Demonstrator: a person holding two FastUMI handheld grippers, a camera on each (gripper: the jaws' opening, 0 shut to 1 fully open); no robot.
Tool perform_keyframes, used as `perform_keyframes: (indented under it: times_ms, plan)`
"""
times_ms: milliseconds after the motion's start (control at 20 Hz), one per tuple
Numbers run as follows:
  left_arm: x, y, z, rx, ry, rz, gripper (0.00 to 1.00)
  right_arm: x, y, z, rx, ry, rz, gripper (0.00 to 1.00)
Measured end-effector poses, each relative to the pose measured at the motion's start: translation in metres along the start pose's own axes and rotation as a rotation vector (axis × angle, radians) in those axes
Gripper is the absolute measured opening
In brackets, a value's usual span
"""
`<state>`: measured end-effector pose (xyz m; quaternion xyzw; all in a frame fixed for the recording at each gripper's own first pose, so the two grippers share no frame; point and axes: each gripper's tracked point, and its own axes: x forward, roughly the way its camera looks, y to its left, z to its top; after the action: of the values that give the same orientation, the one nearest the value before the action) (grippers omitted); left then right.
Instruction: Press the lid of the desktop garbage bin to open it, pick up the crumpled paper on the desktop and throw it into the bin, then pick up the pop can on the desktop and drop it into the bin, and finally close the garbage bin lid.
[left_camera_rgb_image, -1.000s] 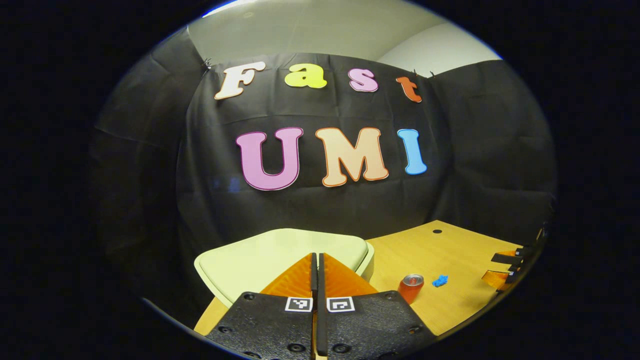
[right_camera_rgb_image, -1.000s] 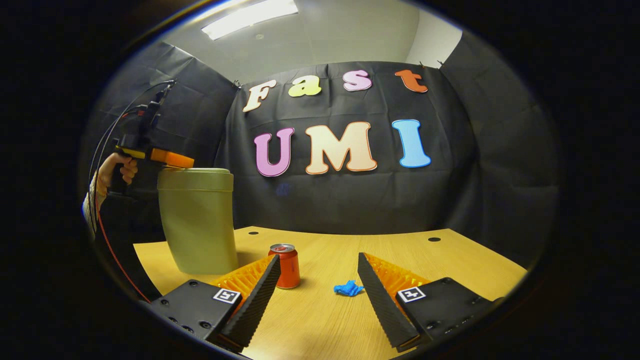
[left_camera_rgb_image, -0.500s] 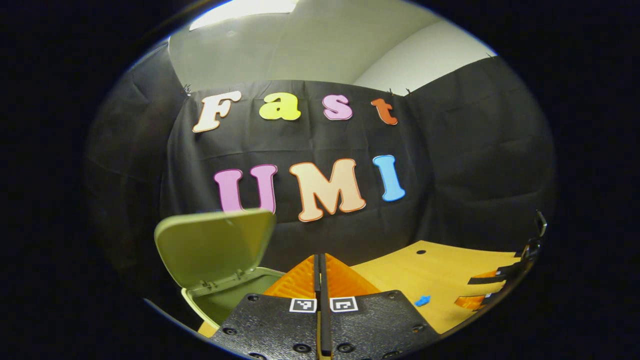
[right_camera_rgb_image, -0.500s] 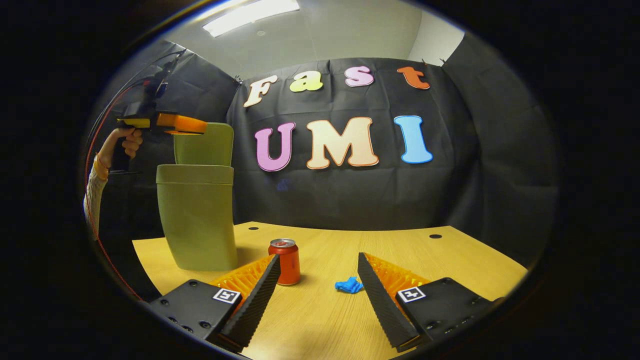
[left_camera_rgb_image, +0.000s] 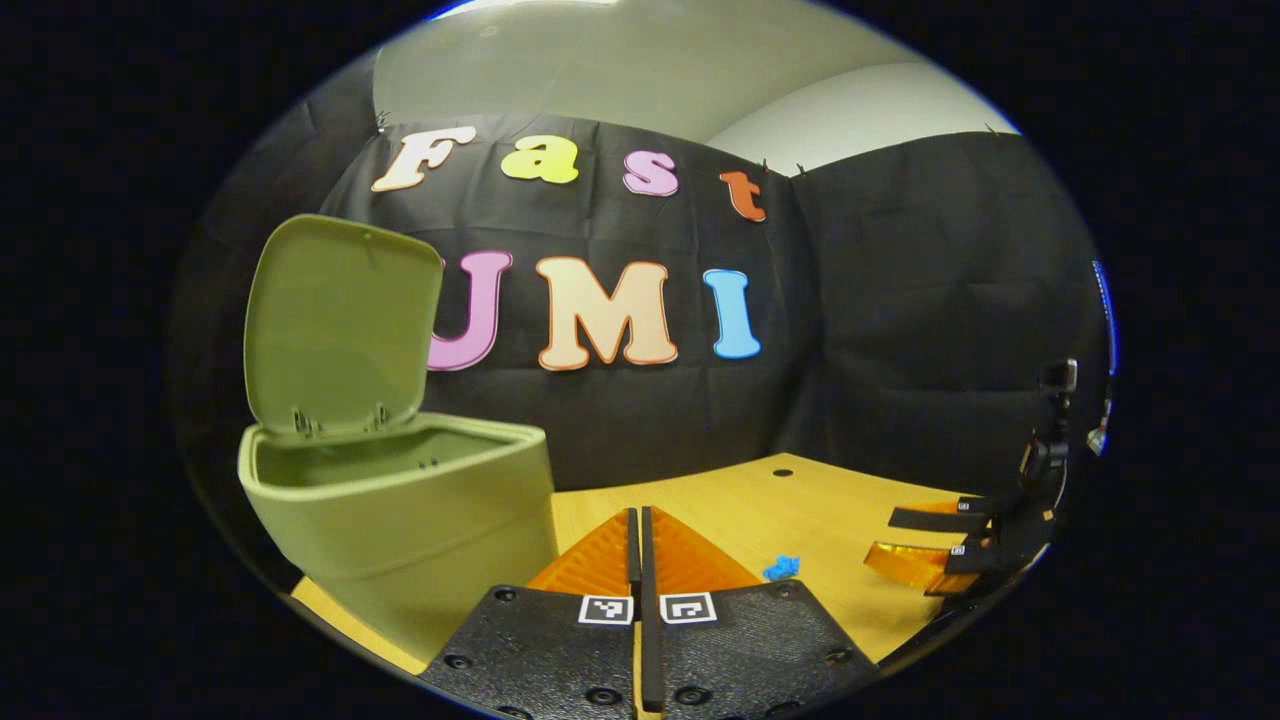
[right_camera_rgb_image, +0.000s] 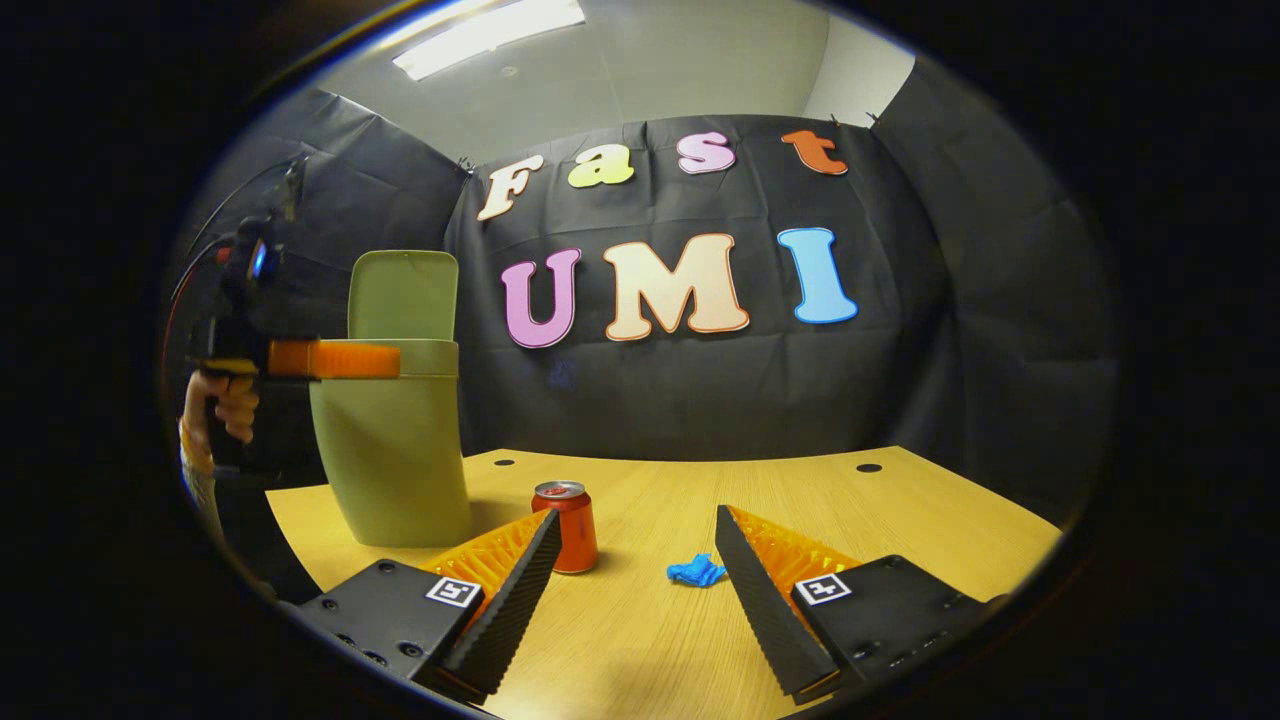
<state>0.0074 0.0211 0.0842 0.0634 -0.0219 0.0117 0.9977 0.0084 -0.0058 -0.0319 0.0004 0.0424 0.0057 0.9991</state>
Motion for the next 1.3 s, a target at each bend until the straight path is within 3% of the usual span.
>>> perform_keyframes:
  times_ms: [500, 750, 850, 900, 1050, 1250, 1300]
  plan:
    - [-0.002, -0.005, -0.061, -0.055, -0.005, -0.040, 0.00, 0.027, -0.018, -0.023, -0.024, 0.080, -0.022, 0.98]
    - [0.005, -0.010, -0.071, -0.064, 0.021, -0.048, 0.00, 0.064, -0.027, -0.036, -0.090, 0.222, 0.028, 0.98]
    - [0.005, -0.008, -0.074, -0.045, 0.029, -0.040, 0.04, 0.080, -0.027, -0.050, -0.091, 0.313, 0.069, 0.98]
    - [0.006, -0.008, -0.075, -0.030, 0.028, -0.037, 0.11, 0.087, -0.027, -0.059, -0.087, 0.354, 0.082, 0.99]
    - [0.007, -0.016, -0.080, 0.009, 0.031, -0.057, 0.14, 0.101, -0.037, -0.082, -0.123, 0.453, 0.084, 0.99]
    - [0.008, -0.024, -0.086, 0.018, 0.054, -0.094, 0.74, 0.115, -0.045, -0.118, -0.148, 0.577, 0.084, 0.98]
    - [0.006, -0.024, -0.087, 0.019, 0.052, -0.087, 0.85, 0.118, -0.045, -0.125, -0.152, 0.608, 0.085, 0.99]
